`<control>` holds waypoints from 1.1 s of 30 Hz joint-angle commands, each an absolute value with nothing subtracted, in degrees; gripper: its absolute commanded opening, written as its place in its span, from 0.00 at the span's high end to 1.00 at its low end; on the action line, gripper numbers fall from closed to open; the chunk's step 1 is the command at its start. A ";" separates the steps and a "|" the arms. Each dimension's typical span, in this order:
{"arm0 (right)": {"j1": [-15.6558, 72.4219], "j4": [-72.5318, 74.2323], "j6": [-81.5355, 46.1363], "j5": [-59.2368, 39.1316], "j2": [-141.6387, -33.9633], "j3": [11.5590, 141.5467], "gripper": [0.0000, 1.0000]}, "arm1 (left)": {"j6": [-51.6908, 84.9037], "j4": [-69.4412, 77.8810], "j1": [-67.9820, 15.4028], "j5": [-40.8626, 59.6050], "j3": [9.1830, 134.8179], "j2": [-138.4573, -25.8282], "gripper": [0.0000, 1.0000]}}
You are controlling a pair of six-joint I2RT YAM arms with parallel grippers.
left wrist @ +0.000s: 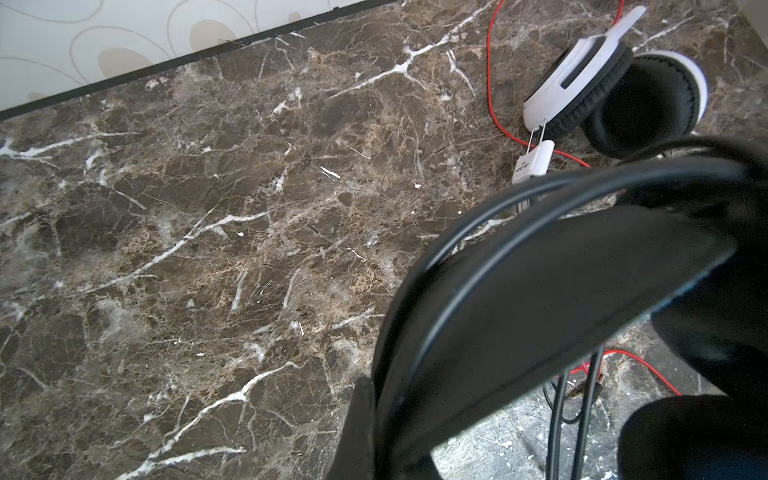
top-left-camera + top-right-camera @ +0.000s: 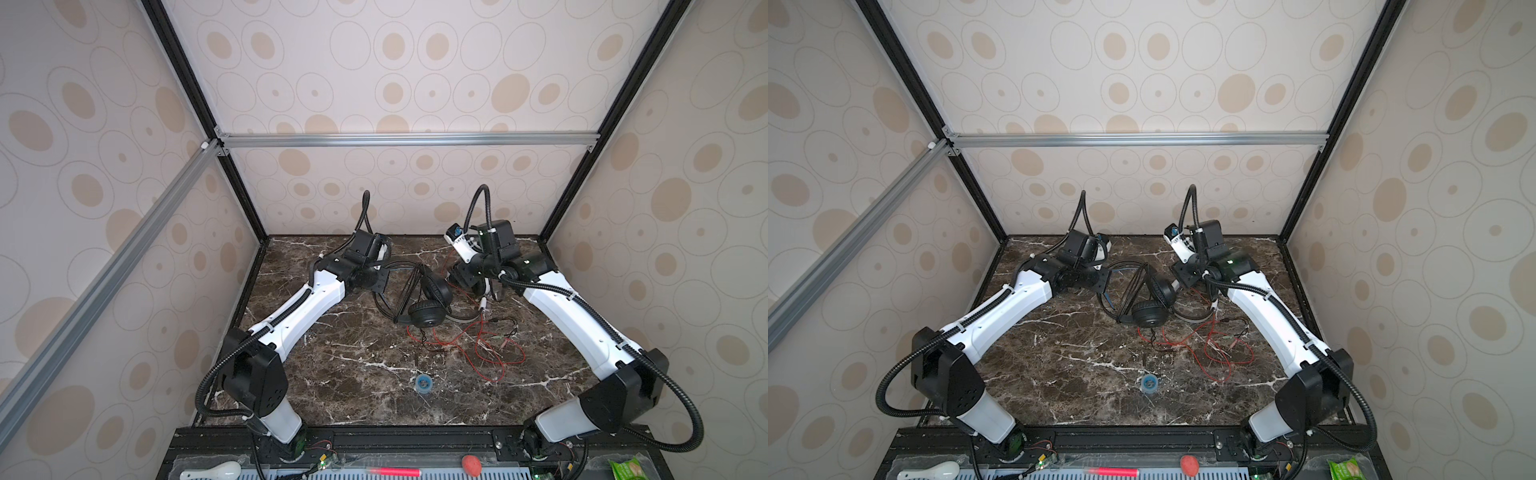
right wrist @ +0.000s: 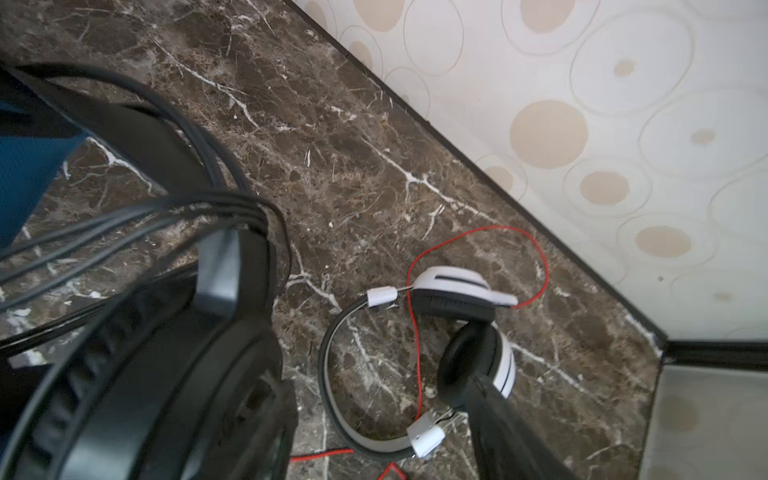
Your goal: Wrap the headphones
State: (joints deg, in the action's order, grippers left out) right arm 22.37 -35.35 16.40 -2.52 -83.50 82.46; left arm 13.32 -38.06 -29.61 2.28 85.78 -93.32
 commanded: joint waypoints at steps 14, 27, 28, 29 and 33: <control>18.52 -13.13 -9.20 -24.09 -76.37 51.82 0.30 | 19.25 -31.23 -27.07 7.37 85.44 -87.45 1.00; 23.75 -17.47 -17.35 -25.49 -88.19 57.98 0.37 | 22.90 -25.78 -25.58 7.98 80.13 -87.10 1.00; 23.94 -18.43 -17.97 -25.73 -88.63 58.11 0.38 | 23.22 -25.27 -25.25 8.24 79.62 -87.01 1.00; 24.16 -19.08 -18.71 -26.29 -89.09 58.04 0.38 | 23.58 -24.63 -24.85 8.42 79.13 -86.96 1.00; 25.45 -21.21 -20.30 -27.86 -90.56 57.94 0.40 | 24.33 -22.92 -23.83 9.22 78.01 -87.01 1.00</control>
State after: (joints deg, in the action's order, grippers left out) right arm 23.92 -17.34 -18.15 -25.82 -89.10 56.88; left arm 21.10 -28.93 -24.49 7.09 77.47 -89.45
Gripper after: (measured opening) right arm 0.603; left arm 0.067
